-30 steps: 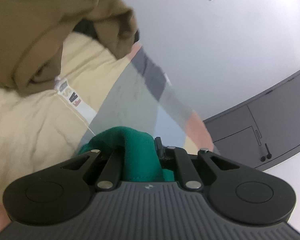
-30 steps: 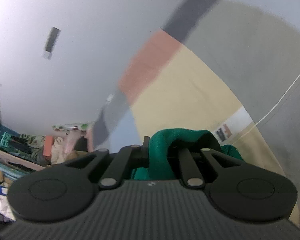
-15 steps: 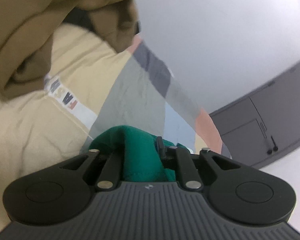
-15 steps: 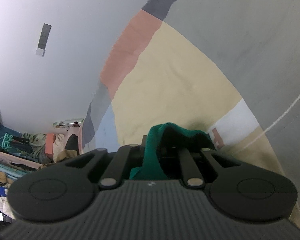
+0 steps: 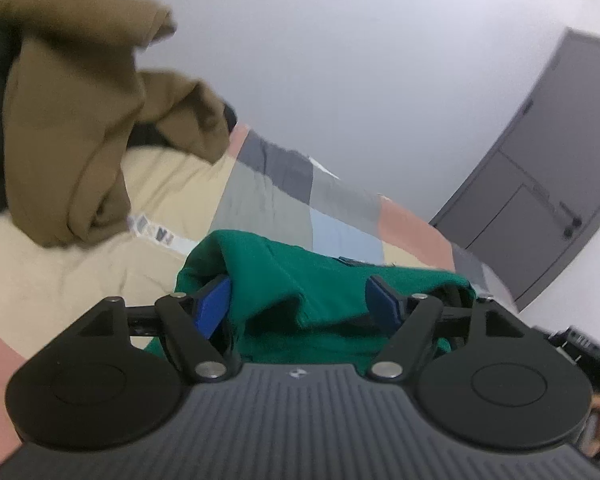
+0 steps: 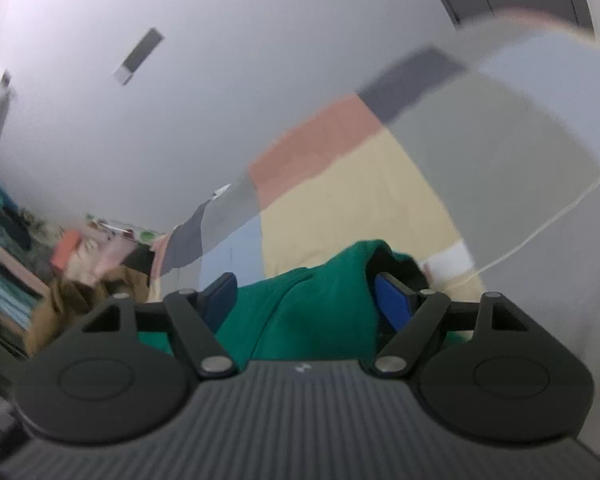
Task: Fold large clothes
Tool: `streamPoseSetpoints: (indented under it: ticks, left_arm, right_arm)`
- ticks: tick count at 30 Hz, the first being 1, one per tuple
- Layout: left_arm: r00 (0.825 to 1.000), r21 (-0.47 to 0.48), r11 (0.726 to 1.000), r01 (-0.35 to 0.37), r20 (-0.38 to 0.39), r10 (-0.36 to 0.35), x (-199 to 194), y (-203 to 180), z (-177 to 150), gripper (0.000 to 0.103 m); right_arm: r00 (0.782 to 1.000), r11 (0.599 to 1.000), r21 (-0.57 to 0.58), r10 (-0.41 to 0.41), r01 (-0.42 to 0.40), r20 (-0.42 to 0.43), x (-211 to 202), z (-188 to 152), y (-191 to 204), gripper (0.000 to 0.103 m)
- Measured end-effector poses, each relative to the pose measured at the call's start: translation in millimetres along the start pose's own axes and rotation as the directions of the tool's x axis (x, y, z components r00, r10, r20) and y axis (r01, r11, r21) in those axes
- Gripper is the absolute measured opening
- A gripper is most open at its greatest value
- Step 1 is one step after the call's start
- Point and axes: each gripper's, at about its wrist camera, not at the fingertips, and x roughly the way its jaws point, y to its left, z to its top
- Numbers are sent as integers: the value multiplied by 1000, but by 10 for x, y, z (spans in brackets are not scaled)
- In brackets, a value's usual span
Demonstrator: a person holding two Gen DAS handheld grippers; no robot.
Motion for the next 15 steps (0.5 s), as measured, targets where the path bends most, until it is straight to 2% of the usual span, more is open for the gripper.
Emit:
streamPoseSetpoints:
  ticks: [5, 8, 12, 15]
  left_arm:
    - [999, 57, 998, 9, 38, -12, -247, -269, -199, 78]
    - [999, 145, 989, -13, 44, 7, -313, -492, -350, 79]
    - [999, 225, 974, -30, 27, 25, -244, -660, -500, 79]
    - [999, 247, 969, -31, 3, 32, -113, -672, -553, 79]
  right_arm:
    - [998, 988, -156, 1, 7, 56, -293, -200, 287, 78]
    - [997, 972, -236, 8, 9, 72, -379, -357, 464, 78]
    - [997, 946, -323, 28, -2, 73, -410, -556, 702, 78]
    - [996, 921, -390, 44, -12, 75, -400, -712, 899, 78]
